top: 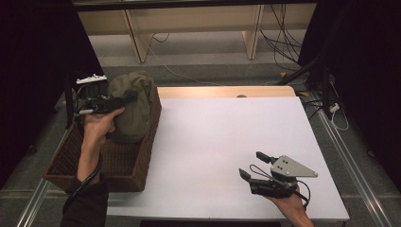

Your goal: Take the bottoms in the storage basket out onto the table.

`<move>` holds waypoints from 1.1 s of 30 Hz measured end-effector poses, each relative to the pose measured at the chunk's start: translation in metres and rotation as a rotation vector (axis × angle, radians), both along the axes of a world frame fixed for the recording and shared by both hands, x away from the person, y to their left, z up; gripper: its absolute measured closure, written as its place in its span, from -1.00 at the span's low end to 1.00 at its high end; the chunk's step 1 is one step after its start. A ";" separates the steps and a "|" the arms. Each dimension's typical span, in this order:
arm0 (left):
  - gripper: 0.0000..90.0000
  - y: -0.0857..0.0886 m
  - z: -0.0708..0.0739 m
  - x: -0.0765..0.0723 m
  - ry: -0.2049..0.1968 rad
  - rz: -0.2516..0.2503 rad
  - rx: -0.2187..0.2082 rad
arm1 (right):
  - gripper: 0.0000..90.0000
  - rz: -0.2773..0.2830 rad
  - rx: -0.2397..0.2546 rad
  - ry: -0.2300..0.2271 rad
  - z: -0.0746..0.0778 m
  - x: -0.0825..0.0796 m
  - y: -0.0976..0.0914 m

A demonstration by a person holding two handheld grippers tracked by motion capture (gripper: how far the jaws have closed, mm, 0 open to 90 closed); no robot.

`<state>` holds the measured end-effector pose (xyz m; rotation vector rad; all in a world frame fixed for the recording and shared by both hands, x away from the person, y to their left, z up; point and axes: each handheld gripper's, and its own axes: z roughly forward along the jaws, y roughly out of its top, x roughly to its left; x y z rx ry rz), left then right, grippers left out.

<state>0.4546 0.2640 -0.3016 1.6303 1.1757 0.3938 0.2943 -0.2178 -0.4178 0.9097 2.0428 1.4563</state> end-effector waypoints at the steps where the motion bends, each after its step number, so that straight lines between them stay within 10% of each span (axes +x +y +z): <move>1: 0.80 0.000 0.000 0.000 0.000 0.000 0.000 | -0.52 0.001 -0.001 -0.001 0.000 0.000 0.000; 10: 0.80 -0.012 0.012 -0.009 -0.039 -0.065 -0.038 | -0.52 0.002 0.001 -0.002 0.000 0.000 0.001; 33: 0.80 -0.090 0.021 -0.020 -0.074 -0.252 0.021 | -0.52 -0.001 -0.005 0.001 0.000 0.000 0.000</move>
